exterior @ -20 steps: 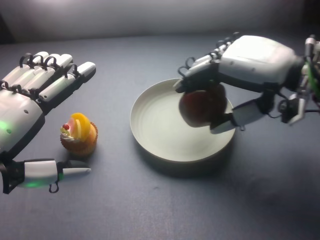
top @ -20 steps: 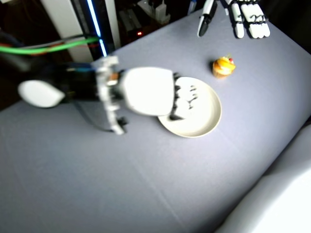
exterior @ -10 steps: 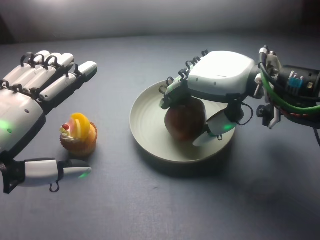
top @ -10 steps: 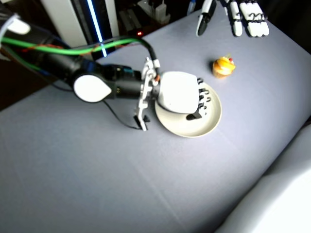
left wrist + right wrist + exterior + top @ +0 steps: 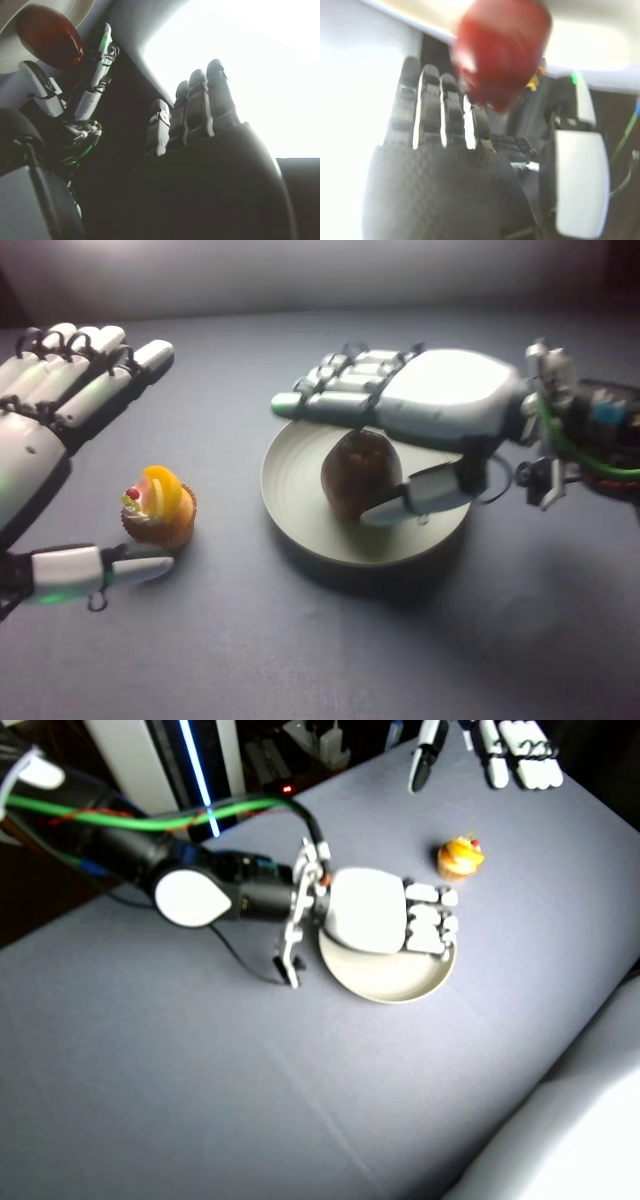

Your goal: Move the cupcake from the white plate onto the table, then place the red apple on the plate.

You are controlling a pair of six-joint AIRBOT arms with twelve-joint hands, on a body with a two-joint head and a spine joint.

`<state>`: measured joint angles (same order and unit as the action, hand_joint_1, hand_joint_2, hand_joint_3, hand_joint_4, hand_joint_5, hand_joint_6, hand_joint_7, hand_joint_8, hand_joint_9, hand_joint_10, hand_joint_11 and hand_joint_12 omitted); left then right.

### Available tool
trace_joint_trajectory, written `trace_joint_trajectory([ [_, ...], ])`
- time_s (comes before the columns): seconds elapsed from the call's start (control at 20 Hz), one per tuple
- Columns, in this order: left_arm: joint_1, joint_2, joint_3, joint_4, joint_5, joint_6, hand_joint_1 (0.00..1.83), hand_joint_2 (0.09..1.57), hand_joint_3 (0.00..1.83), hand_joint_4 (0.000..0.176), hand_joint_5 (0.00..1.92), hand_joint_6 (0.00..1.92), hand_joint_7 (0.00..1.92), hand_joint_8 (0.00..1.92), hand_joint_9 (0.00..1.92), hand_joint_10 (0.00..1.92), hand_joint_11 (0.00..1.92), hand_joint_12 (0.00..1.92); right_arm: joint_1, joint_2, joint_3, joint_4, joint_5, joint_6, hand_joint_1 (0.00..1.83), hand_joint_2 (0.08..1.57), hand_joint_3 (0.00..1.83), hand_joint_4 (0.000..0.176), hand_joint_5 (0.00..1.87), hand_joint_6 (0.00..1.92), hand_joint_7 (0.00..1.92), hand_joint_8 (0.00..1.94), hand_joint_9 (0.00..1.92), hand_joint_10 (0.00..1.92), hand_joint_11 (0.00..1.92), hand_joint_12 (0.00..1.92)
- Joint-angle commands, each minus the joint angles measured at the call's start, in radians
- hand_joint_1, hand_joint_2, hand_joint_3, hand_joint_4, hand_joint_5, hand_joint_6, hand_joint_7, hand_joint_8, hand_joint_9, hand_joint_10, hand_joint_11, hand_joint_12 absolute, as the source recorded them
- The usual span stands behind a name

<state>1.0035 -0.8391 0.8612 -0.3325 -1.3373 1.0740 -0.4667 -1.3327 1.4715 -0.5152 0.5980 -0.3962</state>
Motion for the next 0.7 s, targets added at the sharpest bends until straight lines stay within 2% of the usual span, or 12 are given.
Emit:
trace_joint_trajectory([
  [0.0, 0.001, 0.014, -0.003, 0.009, -0.151, -0.003, 0.82, 0.83, 0.00, 0.176, 0.00, 0.00, 0.00, 0.00, 0.00, 0.00, 0.00, 0.00, -0.007, 0.039, -0.013, 0.071, 0.145, -0.002, 0.78, 1.02, 0.00, 0.103, 0.00, 0.00, 0.00, 0.00, 0.00, 0.00, 0.00, 0.00],
  [0.05, 0.010, 0.020, -0.009, 0.006, -0.166, -0.003, 0.81, 0.83, 0.00, 0.176, 0.00, 0.00, 0.00, 0.00, 0.00, 0.00, 0.00, 0.00, -0.024, 0.073, -0.034, 0.110, 0.186, -0.015, 0.72, 1.00, 0.00, 0.119, 0.00, 0.00, 0.00, 0.00, 0.00, 0.00, 0.00, 0.00],
  [0.1, 0.016, 0.023, -0.013, 0.004, -0.180, -0.004, 0.81, 0.83, 0.00, 0.176, 0.00, 0.00, 0.00, 0.00, 0.00, 0.00, 0.00, 0.00, -0.046, 0.109, -0.059, 0.153, 0.233, -0.034, 0.68, 0.98, 0.00, 0.165, 0.00, 0.00, 0.00, 0.00, 0.00, 0.00, 0.00, 0.00],
  [0.15, 0.021, 0.024, -0.017, 0.003, -0.196, -0.007, 0.81, 0.82, 0.00, 0.176, 0.00, 0.00, 0.00, 0.00, 0.00, 0.00, 0.00, 0.00, -0.085, 0.160, -0.098, 0.220, 0.308, -0.063, 0.56, 0.92, 0.00, 0.174, 0.00, 0.00, 0.00, 0.00, 0.00, 0.00, 0.00, 0.00],
  [0.25, 0.027, 0.025, -0.018, 0.007, -0.224, -0.029, 0.81, 0.88, 0.02, 0.176, 0.00, 0.00, 0.00, 0.00, 0.00, 0.00, 0.00, 0.00, -0.173, 0.250, -0.169, 0.330, 0.468, -0.094, 0.64, 0.92, 0.00, 0.176, 0.00, 0.00, 0.00, 0.00, 0.00, 0.00, 0.00, 0.00],
  [0.35, 0.042, 0.025, -0.022, 0.009, -0.264, -0.037, 0.78, 0.91, 0.02, 0.176, 0.00, 0.00, 0.00, 0.00, 0.00, 0.00, 0.00, 0.00, -0.278, 0.321, -0.233, 0.427, 0.634, -0.107, 0.61, 0.95, 0.01, 0.176, 0.00, 0.00, 0.00, 0.00, 0.00, 0.00, 0.00, 0.00],
  [0.45, 0.069, 0.025, -0.022, 0.002, -0.304, -0.086, 0.75, 0.90, 0.01, 0.176, 0.00, 0.00, 0.00, 0.00, 0.00, 0.00, 0.01, 0.00, -0.397, 0.376, -0.287, 0.531, 0.824, -0.107, 0.58, 1.04, 0.01, 0.176, 0.00, 0.00, 0.00, 0.00, 0.00, 0.00, 0.00, 0.00],
  [0.55, 0.086, 0.026, -0.014, 0.001, -0.347, -0.153, 0.71, 0.91, 0.01, 0.176, 0.00, 0.00, 0.00, 0.00, 0.00, 0.00, 0.07, 0.03, -0.493, 0.390, -0.315, 0.614, 0.972, -0.104, 0.74, 1.04, 0.00, 0.176, 0.00, 0.00, 0.00, 0.00, 0.00, 0.00, 0.00, 0.00],
  [0.6, 0.096, 0.026, -0.010, 0.001, -0.374, -0.179, 0.76, 0.90, 0.00, 0.158, 0.00, 0.00, 0.08, 0.02, 0.10, 0.00, 0.08, 0.25, -0.534, 0.393, -0.324, 0.643, 1.040, -0.096, 0.77, 1.06, 0.01, 0.134, 0.00, 0.00, 0.04, 0.01, 0.01, 0.00, 0.00, 0.00],
  [0.65, 0.101, 0.027, -0.005, 0.006, -0.393, -0.210, 0.76, 0.90, 0.00, 0.158, 0.00, 0.00, 0.08, 0.02, 0.10, 0.00, 0.08, 0.25, -0.559, 0.392, -0.328, 0.654, 1.097, -0.080, 0.77, 1.06, 0.01, 0.134, 0.00, 0.00, 0.04, 0.01, 0.01, 0.00, 0.00, 0.00],
])
